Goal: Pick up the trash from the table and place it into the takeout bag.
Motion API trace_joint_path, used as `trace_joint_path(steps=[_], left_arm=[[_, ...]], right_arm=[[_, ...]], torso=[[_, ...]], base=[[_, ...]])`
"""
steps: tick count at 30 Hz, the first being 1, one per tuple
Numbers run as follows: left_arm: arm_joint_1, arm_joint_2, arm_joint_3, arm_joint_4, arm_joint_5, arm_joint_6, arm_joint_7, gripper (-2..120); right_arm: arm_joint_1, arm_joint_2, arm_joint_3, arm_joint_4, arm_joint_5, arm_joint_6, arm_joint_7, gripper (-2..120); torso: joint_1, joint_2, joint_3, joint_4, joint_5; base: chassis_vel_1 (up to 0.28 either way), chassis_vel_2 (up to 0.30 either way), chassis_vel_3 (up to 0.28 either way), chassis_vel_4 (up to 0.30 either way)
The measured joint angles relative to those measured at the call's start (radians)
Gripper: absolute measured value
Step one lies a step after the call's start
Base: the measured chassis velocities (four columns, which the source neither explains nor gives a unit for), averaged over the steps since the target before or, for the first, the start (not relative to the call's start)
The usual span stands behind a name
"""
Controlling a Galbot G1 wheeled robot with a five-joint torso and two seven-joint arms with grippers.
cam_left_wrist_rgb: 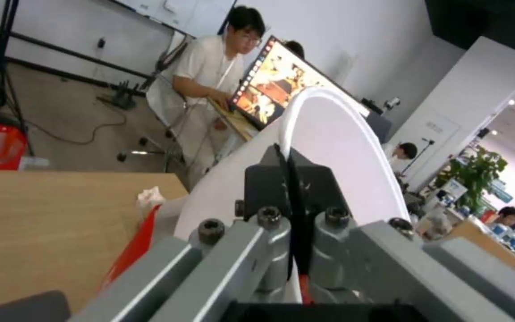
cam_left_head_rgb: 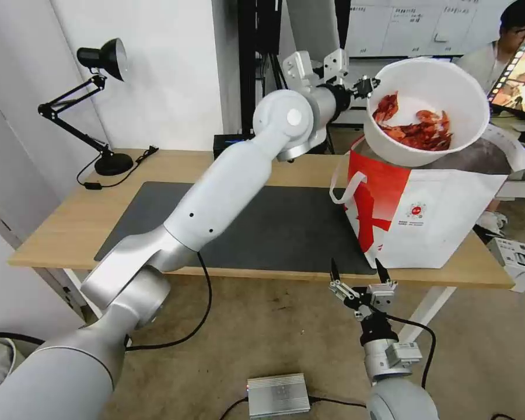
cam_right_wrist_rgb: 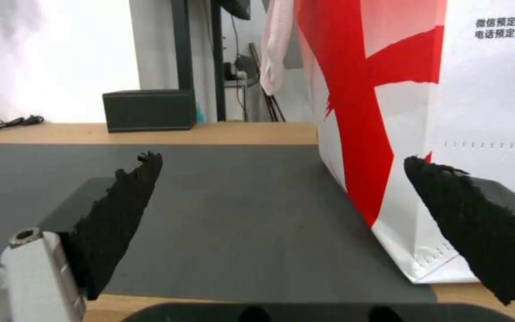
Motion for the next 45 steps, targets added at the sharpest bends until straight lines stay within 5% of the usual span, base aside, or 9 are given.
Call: trace_joint_path(steps=[15,40,45], left_arm=[[0.037,-0.007,0.028,-0.002,0.021,-0.002,0.003,1],[0.054,0.009,0.038,-0.02,0.016,-0.008,0.025,90],[0.08,0.038,0.044,-0.027,0.09,-0.068,0.098,99]], right_arm=[[0.0,0.0,0.0,0.0,0.0,0.0,0.0,100],[0.0,0.0,0.0,0.0,0.0,0.0,0.0,100],[0.0,0.0,0.0,0.0,0.0,0.0,0.0,100]], torso=[[0.0,0.0,0.0,0.0,0.0],[0.0,0.0,0.0,0.0,0.0],[0.0,0.0,0.0,0.0,0.0]], base=[[0.0,0.0,0.0,0.0],[0.0,0.0,0.0,0.0],[0.0,0.0,0.0,0.0]])
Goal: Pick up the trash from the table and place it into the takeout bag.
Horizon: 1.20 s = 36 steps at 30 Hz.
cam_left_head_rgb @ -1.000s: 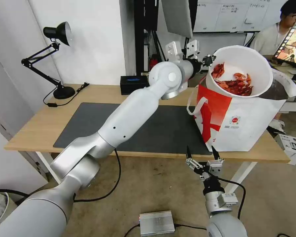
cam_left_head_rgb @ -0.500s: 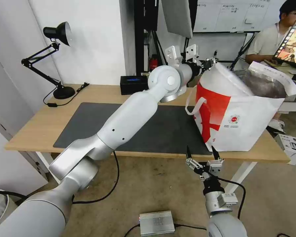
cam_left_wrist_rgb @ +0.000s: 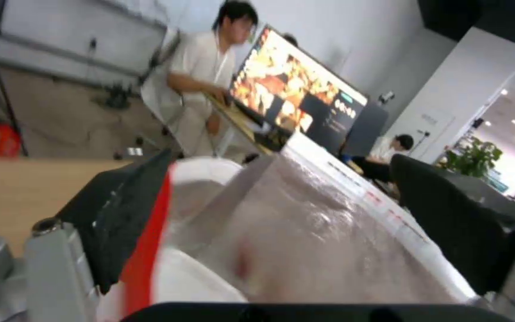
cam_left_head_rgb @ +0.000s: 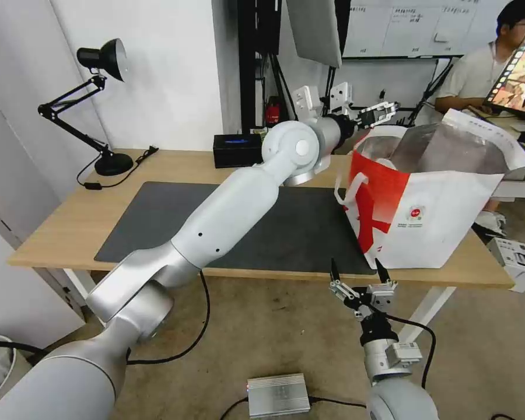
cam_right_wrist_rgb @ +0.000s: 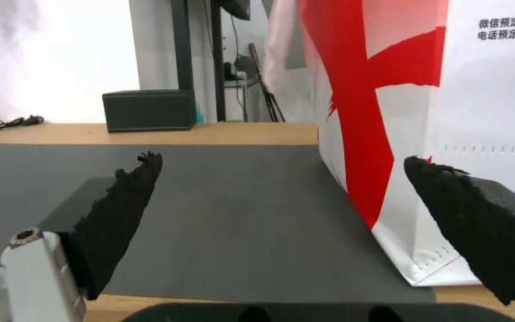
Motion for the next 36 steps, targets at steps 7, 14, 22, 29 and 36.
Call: trace_joint_path(steps=[7,14,22,29,36], left_arm=[[0.066,0.073,0.015,0.005,0.189,-0.149,0.147,100],[0.125,0.112,-0.01,0.017,0.345,-0.226,0.217,100],[0.232,0.188,-0.084,0.026,0.711,-0.248,0.28,100],[0.341,0.241,-0.157,-0.019,0.806,-0.26,0.296,100],[0.576,0.355,-0.34,-0.21,0.814,-0.197,0.257,100]], right_arm=[[0.0,0.0,0.0,0.0,0.0,0.0,0.0,100],[0.0,0.0,0.0,0.0,0.0,0.0,0.0,100],[0.0,0.0,0.0,0.0,0.0,0.0,0.0,100],[0.0,0.0,0.0,0.0,0.0,0.0,0.0,100],[0.0,0.0,0.0,0.0,0.0,0.0,0.0,100]], torso=[[0.0,0.0,0.0,0.0002,-0.0002],[0.0,0.0,0.0,0.0002,-0.0003],[0.0,0.0,0.0,0.0002,-0.0002],[0.0,0.0,0.0,0.0001,-0.0003],[0.0,0.0,0.0,0.0003,-0.0004]], base=[[0.0,0.0,0.0,0.0],[0.0,0.0,0.0,0.0],[0.0,0.0,0.0,0.0],[0.0,0.0,0.0,0.0],[0.0,0.0,0.0,0.0]])
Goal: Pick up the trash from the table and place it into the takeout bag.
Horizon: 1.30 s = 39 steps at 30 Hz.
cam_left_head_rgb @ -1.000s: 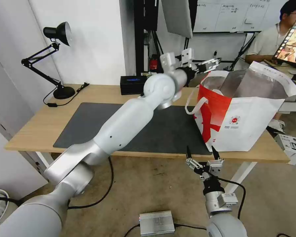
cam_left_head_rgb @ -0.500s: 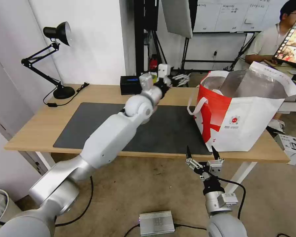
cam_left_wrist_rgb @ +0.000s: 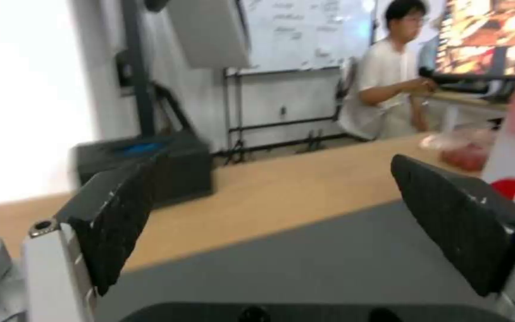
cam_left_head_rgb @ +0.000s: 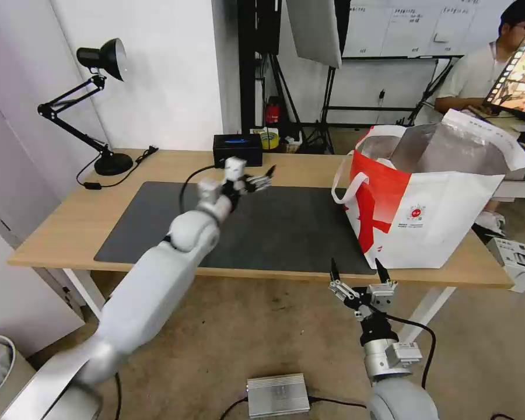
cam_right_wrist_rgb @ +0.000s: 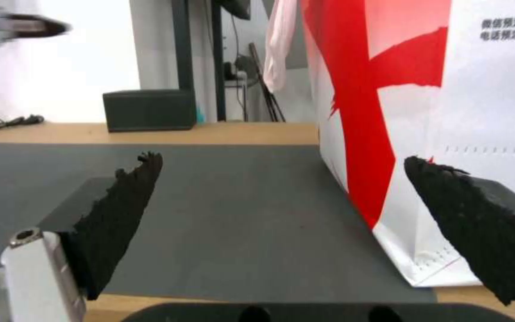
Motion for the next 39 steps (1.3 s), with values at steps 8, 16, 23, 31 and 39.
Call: trace_joint_path(steps=[8,16,23,31,39], left_arm=[[0.301,0.1,-0.206,-0.228,-0.019,0.022,-0.004,100],[0.565,0.008,-0.416,-0.393,0.027,0.007,0.012,100],[0.696,-0.067,-0.484,-0.444,0.084,-0.022,0.054,100],[0.762,-0.121,-0.507,-0.448,0.133,-0.067,0.096,100],[0.784,-0.124,-0.527,-0.463,0.172,-0.087,0.123,100]], right_arm=[[0.0,0.0,0.0,0.0,0.0,0.0,0.0,100],[0.0,0.0,0.0,0.0,0.0,0.0,0.0,100],[0.0,0.0,0.0,0.0,0.0,0.0,0.0,100],[0.0,0.0,0.0,0.0,0.0,0.0,0.0,100],[0.0,0.0,0.0,0.0,0.0,0.0,0.0,100]], torso=[[0.0,0.0,0.0,-0.0001,0.0001],[0.0,0.0,0.0,-0.0003,0.0004],[0.0,0.0,0.0,-0.0001,0.0005],[0.0,0.0,0.0,-0.0003,0.0005],[0.0,0.0,0.0,-0.0003,0.0005]], base=[[0.0,0.0,0.0,0.0],[0.0,0.0,0.0,0.0],[0.0,0.0,0.0,0.0],[0.0,0.0,0.0,0.0],[0.0,0.0,0.0,0.0]])
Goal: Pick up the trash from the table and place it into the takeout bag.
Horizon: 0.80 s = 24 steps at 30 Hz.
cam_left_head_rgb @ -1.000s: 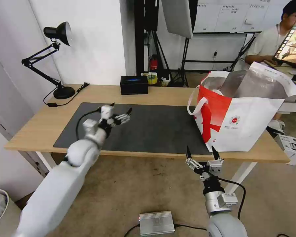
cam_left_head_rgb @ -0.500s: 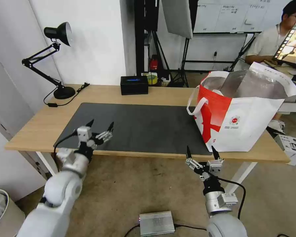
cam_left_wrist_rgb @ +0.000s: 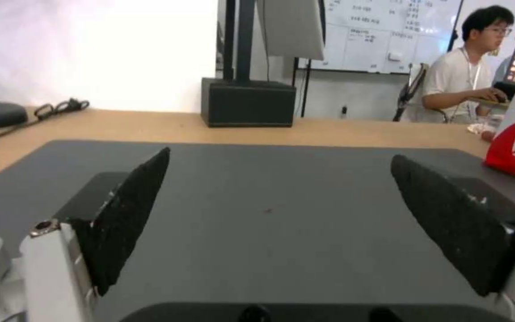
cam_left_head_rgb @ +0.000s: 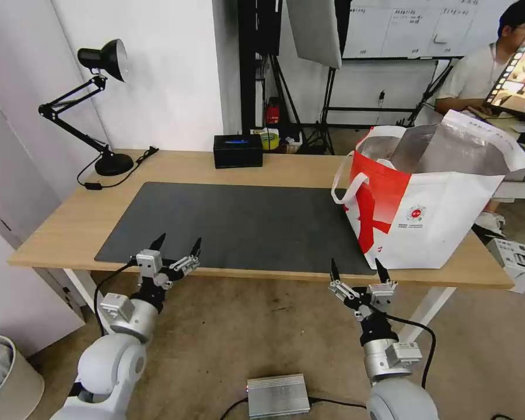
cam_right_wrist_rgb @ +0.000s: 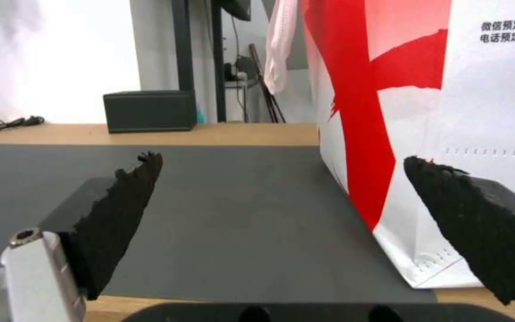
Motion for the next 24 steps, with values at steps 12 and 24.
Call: trace_joint_path(steps=[12,24], left_arm=[[0.019,-0.014,-0.014,-0.009,0.034,-0.024,0.029,100],[0.025,-0.024,-0.013,-0.004,0.057,-0.026,0.038,100]], right_arm=[[0.0,0.0,0.0,0.0,0.0,0.0,0.0,100],[0.0,0.0,0.0,0.0,0.0,0.0,0.0,100]], torso=[[0.0,0.0,0.0,0.0001,0.0],[0.0,0.0,0.0,0.0001,-0.0001]], base=[[0.0,0.0,0.0,0.0],[0.0,0.0,0.0,0.0]])
